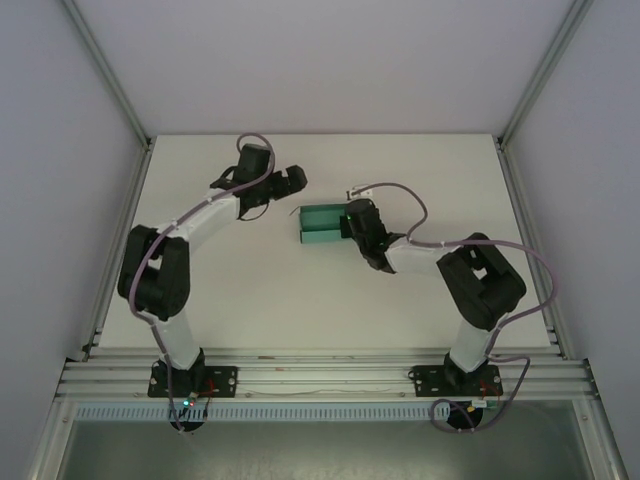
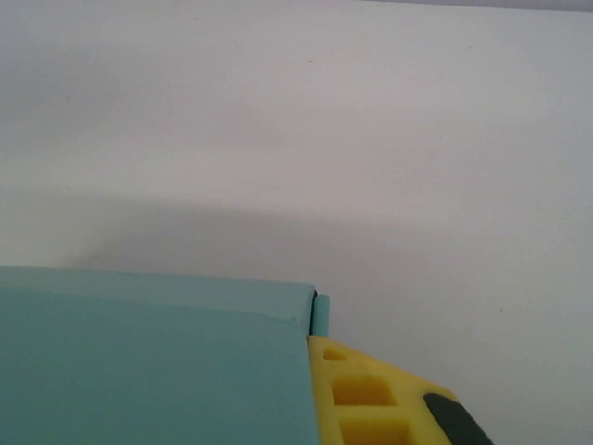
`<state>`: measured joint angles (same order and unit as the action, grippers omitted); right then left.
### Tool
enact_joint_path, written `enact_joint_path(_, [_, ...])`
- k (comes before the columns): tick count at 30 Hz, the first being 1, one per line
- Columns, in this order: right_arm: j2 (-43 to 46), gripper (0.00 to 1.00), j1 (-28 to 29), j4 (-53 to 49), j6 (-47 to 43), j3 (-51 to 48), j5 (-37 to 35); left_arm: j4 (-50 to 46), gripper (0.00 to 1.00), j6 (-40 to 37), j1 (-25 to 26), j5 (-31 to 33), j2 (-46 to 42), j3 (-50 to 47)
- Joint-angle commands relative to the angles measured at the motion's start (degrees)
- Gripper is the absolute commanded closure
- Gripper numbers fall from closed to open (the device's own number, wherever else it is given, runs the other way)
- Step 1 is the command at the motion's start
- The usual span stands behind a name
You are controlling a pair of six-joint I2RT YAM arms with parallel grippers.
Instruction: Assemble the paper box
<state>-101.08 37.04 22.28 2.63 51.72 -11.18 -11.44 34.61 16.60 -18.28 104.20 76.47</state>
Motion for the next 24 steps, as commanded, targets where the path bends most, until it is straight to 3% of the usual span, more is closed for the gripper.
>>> enact_joint_path(1, [-2.2,0.90,0.8,1.8,-1.0,-2.4,-1.5,-0.7,0.05,2.1,0.8,-6.6,2.0,0.5])
enact_joint_path(8, [-2.0,0.88,2.1,4.7,-0.9,-4.2,-2.0,5.4,0.13,4.2,0.8,-10.2,3.2,-5.0])
enact_joint_path(14, [-1.4,0.86,3.3,5.0,0.6,-5.6,-4.3,7.3,0.25,4.4,1.2,-13.3,4.3,-7.5])
enact_joint_path(20, [-0.3,0.82,3.8,5.7,1.5,-7.5,-2.2,7.7,0.36,3.9,1.9,-10.5,3.3,-11.5])
enact_joint_path(24, [3.4,0.76,3.8,1.6,2.3,-8.4,-0.3,8.5,0.36,3.9,1.9,-10.1,3.2,-13.1])
